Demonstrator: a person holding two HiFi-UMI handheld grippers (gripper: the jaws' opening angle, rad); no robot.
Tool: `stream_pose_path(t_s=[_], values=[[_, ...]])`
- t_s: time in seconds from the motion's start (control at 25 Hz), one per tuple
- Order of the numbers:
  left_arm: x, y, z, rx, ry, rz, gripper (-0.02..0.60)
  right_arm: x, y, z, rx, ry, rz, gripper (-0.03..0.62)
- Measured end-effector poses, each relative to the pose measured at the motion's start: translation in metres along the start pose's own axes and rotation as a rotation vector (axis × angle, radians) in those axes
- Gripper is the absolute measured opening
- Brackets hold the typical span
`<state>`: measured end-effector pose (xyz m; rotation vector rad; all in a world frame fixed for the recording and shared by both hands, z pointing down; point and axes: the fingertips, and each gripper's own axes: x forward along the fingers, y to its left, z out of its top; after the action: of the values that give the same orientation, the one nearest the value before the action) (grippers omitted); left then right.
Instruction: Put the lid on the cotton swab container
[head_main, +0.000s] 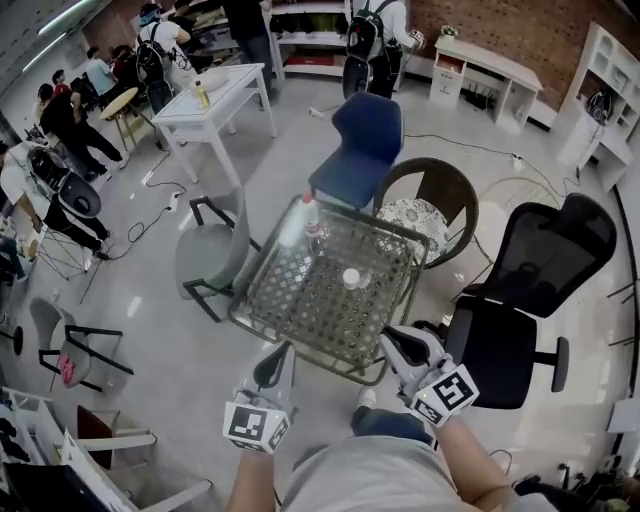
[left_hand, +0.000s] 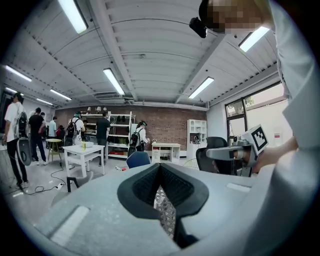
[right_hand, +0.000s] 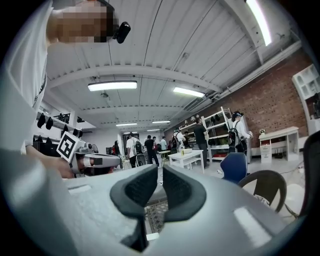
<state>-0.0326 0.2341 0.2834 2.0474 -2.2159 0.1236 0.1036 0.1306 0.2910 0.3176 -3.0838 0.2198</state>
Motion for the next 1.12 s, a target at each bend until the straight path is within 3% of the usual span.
stream_pose_path(t_s=[0.48,0.8,1.12], values=[[0.099,-0.03,-0.002,0.049,0.062,-0.061,0.008,-0.005,-0.088,-0.005,0.021,0.012,-0.019,0.035],[0.14,-0.014,-0.02,0.042,0.106,-0.095,0.008,0.002,-0.12,-0.021,0.052,0.036,-0.096,0.035],[0.197,0.012,-0.046,0.028,0.156,-0.206,0.009,0.036,-0.148,-0.047,0.082,0.113,-0.178,0.035]])
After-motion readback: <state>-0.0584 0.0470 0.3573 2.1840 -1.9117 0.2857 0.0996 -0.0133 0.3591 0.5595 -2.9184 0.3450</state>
